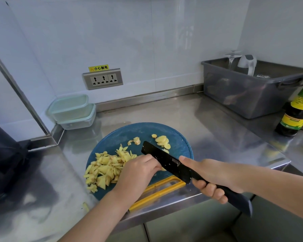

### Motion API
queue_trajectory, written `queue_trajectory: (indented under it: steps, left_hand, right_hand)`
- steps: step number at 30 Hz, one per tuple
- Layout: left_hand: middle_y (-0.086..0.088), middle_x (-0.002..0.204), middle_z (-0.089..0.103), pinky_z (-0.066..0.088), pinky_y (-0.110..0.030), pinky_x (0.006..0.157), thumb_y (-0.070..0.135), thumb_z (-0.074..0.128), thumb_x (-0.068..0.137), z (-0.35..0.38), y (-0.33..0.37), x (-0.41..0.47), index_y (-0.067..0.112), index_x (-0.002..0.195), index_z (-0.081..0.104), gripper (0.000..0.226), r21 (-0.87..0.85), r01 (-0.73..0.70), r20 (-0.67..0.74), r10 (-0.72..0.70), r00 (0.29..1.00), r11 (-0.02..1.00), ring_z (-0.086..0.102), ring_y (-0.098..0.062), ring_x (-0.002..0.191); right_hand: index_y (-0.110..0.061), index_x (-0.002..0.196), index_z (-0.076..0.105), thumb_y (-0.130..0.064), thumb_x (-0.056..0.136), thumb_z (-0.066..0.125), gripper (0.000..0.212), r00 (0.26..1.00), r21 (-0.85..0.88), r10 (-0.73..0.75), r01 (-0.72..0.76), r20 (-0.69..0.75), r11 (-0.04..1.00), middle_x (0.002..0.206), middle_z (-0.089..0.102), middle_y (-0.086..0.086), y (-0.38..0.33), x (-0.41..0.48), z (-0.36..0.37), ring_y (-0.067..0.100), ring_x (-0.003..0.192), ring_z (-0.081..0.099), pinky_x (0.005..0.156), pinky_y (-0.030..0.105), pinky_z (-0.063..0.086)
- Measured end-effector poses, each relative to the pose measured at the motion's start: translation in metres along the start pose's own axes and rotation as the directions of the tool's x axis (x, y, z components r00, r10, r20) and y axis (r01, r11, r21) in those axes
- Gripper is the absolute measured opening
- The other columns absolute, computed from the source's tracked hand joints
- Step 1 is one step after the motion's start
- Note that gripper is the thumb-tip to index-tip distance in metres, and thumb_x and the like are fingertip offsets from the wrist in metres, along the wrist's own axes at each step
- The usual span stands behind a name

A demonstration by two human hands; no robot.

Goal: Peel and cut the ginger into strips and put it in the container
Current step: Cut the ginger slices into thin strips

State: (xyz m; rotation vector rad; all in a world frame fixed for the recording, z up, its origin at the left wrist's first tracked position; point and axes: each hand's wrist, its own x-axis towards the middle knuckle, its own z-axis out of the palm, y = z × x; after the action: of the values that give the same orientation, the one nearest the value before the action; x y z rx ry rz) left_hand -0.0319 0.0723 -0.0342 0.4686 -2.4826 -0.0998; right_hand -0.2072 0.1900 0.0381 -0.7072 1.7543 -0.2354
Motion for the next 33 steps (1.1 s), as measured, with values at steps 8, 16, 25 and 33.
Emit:
queue_trajectory:
  steps: [8, 16, 25, 33]
  left_hand:
    - [0.006, 0.076, 0.067, 0.055, -0.028, 0.058, 0.013, 0.079, 0.073, 0.001, -0.002, 0.003, 0.017, 0.077, 0.072, 0.009, -0.018, -0.003, 0.003, 0.003, 1.000, 1.000, 0.063, -0.010, 0.068]
    - [0.008, 0.077, 0.067, 0.055, -0.025, 0.060, 0.009, 0.081, 0.069, 0.000, 0.001, 0.002, 0.019, 0.077, 0.072, 0.016, -0.045, 0.025, -0.004, -0.025, 1.000, 0.999, 0.063, -0.007, 0.068]
    - [0.008, 0.082, 0.064, 0.050, -0.019, 0.053, 0.016, 0.074, 0.076, -0.003, 0.007, -0.001, 0.020, 0.079, 0.065, 0.011, 0.060, 0.072, 0.055, -0.076, 0.996, 0.996, 0.061, -0.008, 0.072]
    - [0.009, 0.077, 0.057, 0.049, -0.027, 0.052, 0.017, 0.061, 0.088, -0.008, -0.004, -0.001, 0.023, 0.087, 0.054, 0.009, 0.172, 0.036, 0.141, -0.061, 0.988, 0.984, 0.054, -0.010, 0.067]
  right_hand:
    - [-0.019, 0.053, 0.032, -0.084, 0.079, 0.025, 0.071, 0.999, -0.064, 0.032, -0.034, -0.028, 0.997, 0.046, 0.029, -0.003, -0.006, 0.004, 0.006, 0.012, 0.037, 0.025, 0.041, 0.018, 0.026]
    - [-0.019, 0.053, 0.033, -0.086, 0.078, 0.025, 0.071, 0.999, -0.012, 0.030, -0.030, -0.029, 0.999, 0.043, 0.030, -0.004, -0.018, 0.010, 0.011, 0.011, 0.032, 0.026, 0.038, 0.015, 0.027]
    - [-0.020, 0.050, 0.037, -0.078, 0.085, 0.031, 0.068, 0.998, 0.185, -0.055, 0.056, -0.010, 0.981, 0.047, 0.031, -0.004, -0.014, 0.008, 0.014, 0.010, 0.035, 0.027, 0.036, 0.017, 0.027]
    - [-0.020, 0.052, 0.037, -0.077, 0.084, 0.033, 0.065, 0.984, 0.200, -0.178, 0.172, 0.013, 0.965, 0.047, 0.027, -0.004, -0.015, -0.016, -0.020, 0.011, 0.036, 0.024, 0.034, 0.020, 0.024]
